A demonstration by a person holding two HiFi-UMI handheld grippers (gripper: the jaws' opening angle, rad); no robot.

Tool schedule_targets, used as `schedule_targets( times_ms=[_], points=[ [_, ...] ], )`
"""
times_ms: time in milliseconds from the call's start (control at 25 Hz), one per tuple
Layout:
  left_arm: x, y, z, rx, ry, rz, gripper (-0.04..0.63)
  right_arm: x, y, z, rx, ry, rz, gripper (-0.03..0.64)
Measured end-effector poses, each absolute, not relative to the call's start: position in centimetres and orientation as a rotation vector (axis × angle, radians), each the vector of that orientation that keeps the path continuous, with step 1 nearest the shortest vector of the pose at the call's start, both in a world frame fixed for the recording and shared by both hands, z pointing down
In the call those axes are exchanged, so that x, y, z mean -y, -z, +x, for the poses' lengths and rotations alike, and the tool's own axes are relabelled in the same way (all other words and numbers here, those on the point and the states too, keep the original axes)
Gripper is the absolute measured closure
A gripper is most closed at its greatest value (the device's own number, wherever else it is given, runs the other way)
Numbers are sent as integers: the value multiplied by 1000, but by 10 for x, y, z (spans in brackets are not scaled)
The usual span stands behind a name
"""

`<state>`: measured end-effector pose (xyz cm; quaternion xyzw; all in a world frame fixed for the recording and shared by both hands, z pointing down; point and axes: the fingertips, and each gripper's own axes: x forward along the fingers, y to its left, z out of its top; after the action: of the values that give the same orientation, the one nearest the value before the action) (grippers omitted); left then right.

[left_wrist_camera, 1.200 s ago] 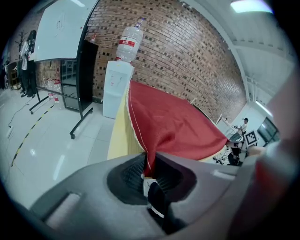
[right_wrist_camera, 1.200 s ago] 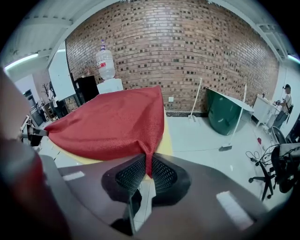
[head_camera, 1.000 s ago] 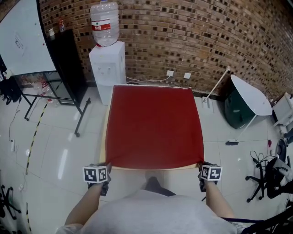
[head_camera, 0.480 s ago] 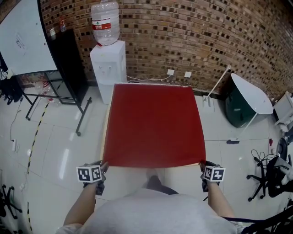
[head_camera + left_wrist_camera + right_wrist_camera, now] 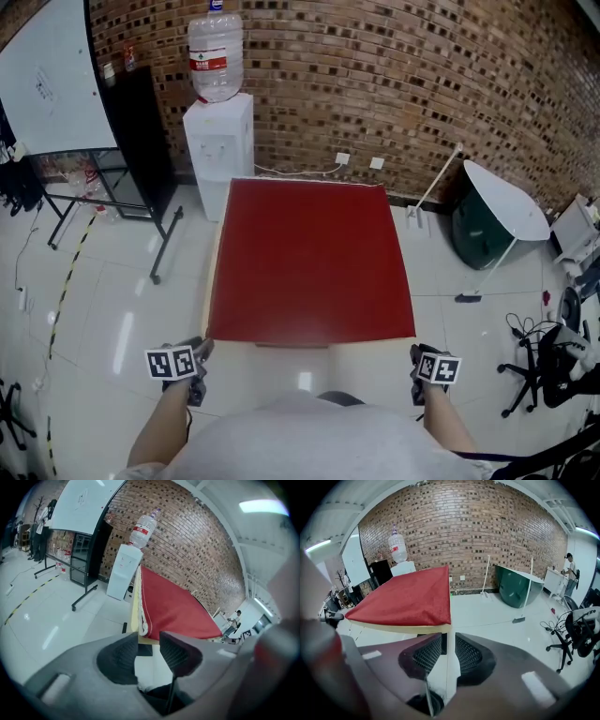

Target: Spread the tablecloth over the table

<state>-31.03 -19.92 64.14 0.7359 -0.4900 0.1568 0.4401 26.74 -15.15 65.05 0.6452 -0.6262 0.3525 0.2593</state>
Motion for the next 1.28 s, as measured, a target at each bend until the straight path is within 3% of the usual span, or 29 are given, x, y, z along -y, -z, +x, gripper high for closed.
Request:
schedule_targets(
  times_ms=[200,280,560,880,1280],
  points=[
    [187,-627,-281,1079,-327,1871,514,160,-625,251,1786,-881,1748,591],
    [182,-618,-270,1051,-337,1907,595,160,-614,241,1829,-851,1716,615],
    [122,-591,-202,967,-380,2040,595,102,-591,214,1986,-857,1615,615],
    [-39,-587,-123,899,-355,2107,595,-63,-617,210,2051,-913,1449,615],
    [-201,-554,-94,904,-445,2193,595,-205,-587,150,2205,-858,1169,615]
  ],
)
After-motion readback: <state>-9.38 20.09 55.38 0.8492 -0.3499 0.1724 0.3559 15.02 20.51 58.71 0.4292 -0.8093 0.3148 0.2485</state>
